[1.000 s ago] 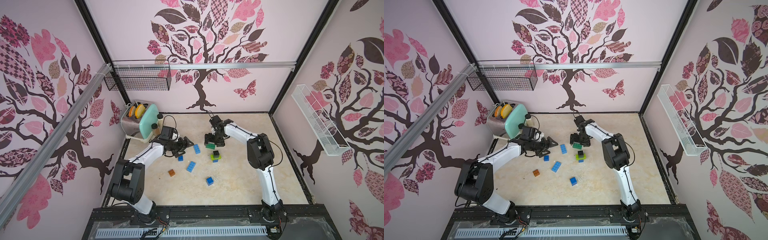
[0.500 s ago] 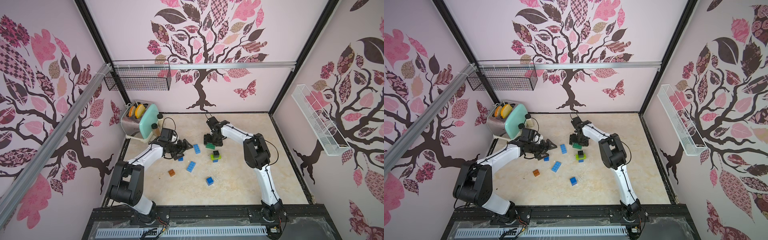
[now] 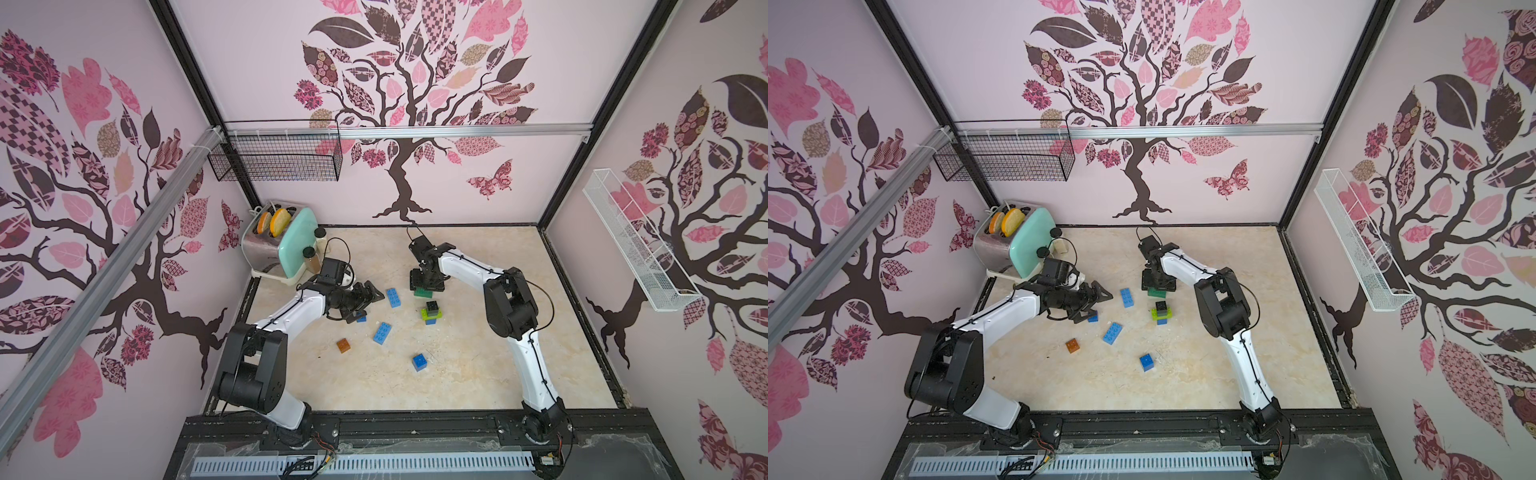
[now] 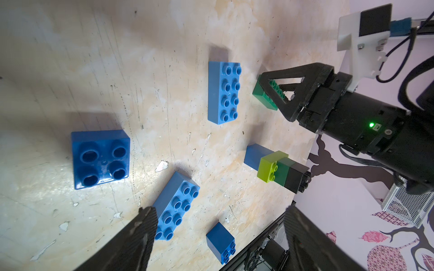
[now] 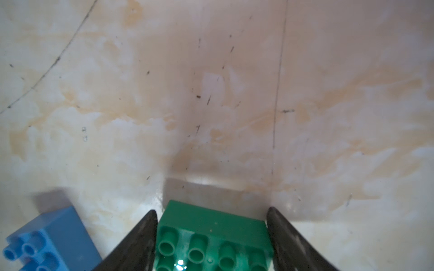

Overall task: Assemble the letter f with lego
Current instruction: Pick up the lego brick from the center of the board.

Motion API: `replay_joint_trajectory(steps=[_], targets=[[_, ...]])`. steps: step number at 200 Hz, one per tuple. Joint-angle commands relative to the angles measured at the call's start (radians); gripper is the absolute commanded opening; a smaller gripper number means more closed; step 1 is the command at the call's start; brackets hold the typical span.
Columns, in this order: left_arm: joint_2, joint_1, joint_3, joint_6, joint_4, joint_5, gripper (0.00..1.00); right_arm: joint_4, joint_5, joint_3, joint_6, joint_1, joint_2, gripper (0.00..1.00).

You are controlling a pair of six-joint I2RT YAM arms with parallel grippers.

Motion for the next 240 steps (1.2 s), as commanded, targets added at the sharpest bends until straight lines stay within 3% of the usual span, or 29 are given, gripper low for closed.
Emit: replay_joint_trajectory(steps=[1, 83, 137, 179, 240], targets=[[-0.018, 0.006, -0.019, 0.01, 0.011, -0.011, 0.88, -0.006, 0.069, -0.051, -0.043, -0.009, -0.025, 0.72], [-0.02, 0.005, -0.051, -0.009, 0.033, -0.004, 0.88, 0.138, 0.037, -0.286, -0.135, -0.121, -0.185, 0.78], [-0.024, 0.005, -0.05, -0.014, 0.032, -0.006, 0.88, 0.084, -0.019, -0.208, -0.123, -0.137, -0.154, 0.85], [-0.034, 0.005, -0.064, -0.013, 0.033, -0.008, 0.88, -0.033, -0.071, -0.131, 0.0, -0.138, -0.138, 0.84], [-0.057, 0.005, -0.064, 0.012, 0.012, -0.003, 0.88, -0.085, -0.021, -0.12, 0.055, -0.142, -0.138, 0.92]])
